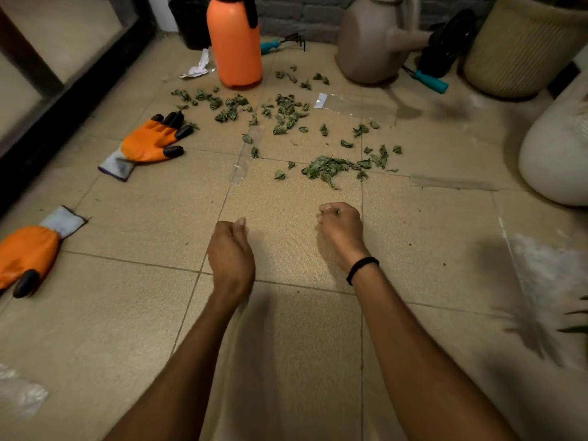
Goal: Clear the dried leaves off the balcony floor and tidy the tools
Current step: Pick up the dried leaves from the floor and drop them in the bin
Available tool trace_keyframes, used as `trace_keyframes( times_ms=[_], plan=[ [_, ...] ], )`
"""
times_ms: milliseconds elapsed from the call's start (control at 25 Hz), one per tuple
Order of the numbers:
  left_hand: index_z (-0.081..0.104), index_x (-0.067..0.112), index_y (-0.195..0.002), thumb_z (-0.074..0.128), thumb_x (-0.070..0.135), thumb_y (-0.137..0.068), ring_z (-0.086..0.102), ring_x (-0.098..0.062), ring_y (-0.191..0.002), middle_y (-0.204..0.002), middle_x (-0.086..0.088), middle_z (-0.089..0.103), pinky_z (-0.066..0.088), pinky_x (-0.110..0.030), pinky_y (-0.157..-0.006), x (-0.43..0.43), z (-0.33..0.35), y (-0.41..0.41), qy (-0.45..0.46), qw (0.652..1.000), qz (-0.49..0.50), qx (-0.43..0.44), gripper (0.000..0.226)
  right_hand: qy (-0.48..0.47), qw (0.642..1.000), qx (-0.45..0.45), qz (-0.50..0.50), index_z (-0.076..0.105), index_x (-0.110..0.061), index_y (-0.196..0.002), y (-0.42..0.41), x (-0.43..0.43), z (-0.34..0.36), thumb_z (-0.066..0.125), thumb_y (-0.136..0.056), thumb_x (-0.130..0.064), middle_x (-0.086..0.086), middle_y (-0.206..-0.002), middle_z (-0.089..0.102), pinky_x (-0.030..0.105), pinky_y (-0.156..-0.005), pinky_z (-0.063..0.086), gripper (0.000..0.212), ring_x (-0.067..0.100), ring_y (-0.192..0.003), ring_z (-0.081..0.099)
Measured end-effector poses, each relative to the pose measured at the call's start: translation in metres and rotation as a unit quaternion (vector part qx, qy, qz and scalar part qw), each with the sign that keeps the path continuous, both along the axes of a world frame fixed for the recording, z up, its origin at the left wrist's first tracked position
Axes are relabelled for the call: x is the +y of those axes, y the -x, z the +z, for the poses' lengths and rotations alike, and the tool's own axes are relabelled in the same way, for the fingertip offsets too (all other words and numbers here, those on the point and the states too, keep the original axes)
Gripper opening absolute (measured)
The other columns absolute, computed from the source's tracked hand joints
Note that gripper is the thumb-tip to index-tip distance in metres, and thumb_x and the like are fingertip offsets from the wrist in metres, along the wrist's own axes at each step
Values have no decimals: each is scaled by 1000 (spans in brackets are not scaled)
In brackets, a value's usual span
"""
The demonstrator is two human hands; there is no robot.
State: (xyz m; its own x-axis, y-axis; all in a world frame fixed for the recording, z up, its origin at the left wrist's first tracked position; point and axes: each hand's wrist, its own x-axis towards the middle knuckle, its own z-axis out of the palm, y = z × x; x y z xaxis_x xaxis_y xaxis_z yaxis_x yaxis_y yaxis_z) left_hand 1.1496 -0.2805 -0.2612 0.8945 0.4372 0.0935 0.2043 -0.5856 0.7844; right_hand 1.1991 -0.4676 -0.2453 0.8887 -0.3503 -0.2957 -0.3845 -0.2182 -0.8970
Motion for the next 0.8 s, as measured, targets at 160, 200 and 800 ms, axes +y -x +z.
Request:
trace_keyframes(
  times_ms=[160,200,800],
  plan=[
    [49,13,-77,39,35,-104,38,-19,-51,-62,-4,42,31,-30,-47,19,20,-6,305,947,96,-11,36,29,997,22,-73,59,-13,-65,7,-25,-5,54,-98,-26,3,-65,61,34,-63,50,36,22,-63,59],
    [47,14,-75,40,28,-102,36,-17,-45,-59,-4,39,28,-27,-44,20,26,-6,365,922,125,0,32,36,996,27,-76,51,-16,-58,11,-29,-7,58,-97,-32,0,-57,53,30,-58,44,43,19,-56,52],
    [36,20,-67,41,11,-94,18,-10,-41,-54,4,30,16,-25,-44,13,89,35,526,825,208,19,29,-130,978,142,79,63,-4,-75,52,23,47,44,-94,-6,6,-65,56,18,-38,33,26,9,-47,44]
  ],
)
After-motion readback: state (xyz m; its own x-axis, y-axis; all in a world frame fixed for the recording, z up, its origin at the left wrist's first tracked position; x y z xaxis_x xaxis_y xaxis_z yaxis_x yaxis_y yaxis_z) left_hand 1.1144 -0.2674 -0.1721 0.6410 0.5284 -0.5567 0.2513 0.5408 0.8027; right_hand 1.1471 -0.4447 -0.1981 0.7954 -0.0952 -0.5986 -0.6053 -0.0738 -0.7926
